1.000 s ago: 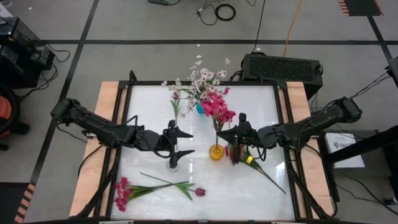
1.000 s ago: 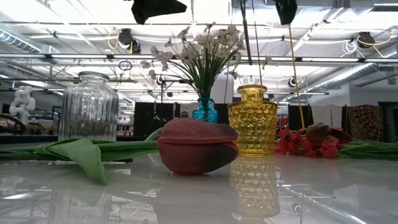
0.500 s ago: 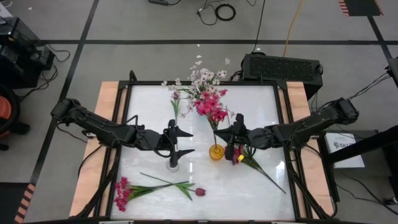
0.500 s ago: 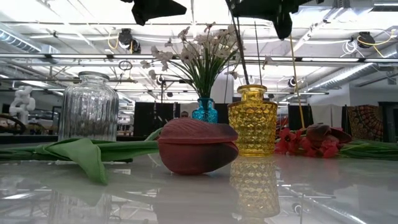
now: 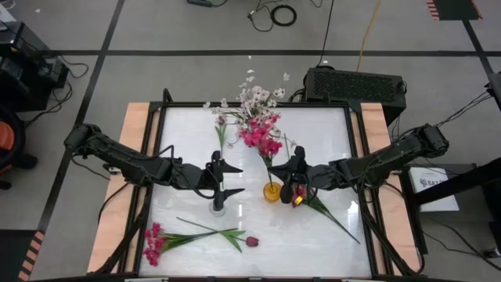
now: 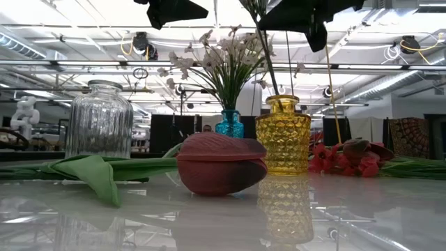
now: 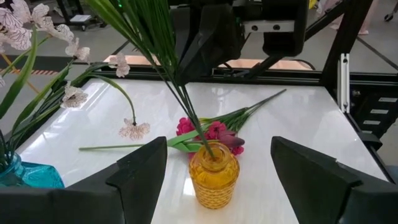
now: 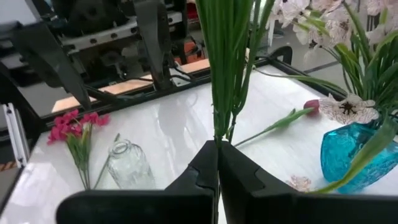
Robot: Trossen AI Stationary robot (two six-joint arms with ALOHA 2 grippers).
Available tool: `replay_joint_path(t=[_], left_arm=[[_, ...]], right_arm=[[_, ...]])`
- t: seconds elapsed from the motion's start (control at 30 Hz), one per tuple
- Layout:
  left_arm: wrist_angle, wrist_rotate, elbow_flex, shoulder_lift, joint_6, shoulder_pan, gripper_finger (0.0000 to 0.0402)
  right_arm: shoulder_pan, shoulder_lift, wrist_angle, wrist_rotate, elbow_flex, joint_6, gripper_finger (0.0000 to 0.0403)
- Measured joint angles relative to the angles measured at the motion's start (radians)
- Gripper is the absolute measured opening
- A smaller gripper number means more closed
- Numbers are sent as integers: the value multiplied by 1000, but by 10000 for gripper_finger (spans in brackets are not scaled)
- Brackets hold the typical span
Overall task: Sort flowers into vase by color
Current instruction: Put the top pink flowers into the yellow vase
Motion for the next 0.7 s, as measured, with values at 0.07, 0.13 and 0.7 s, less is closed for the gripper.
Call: replay_joint_path(t=[0.07,0.13,0.7], left_arm=[[0,0,0,0,0,0,294],[-1,0,0,0,0,0,294],[-21,0,0,0,0,0,294]], right_arm=[[0,0,-8,0,0,8,0],[1,0,-11,0,0,9,0],[-7,75,-39,-8,0,106,59]])
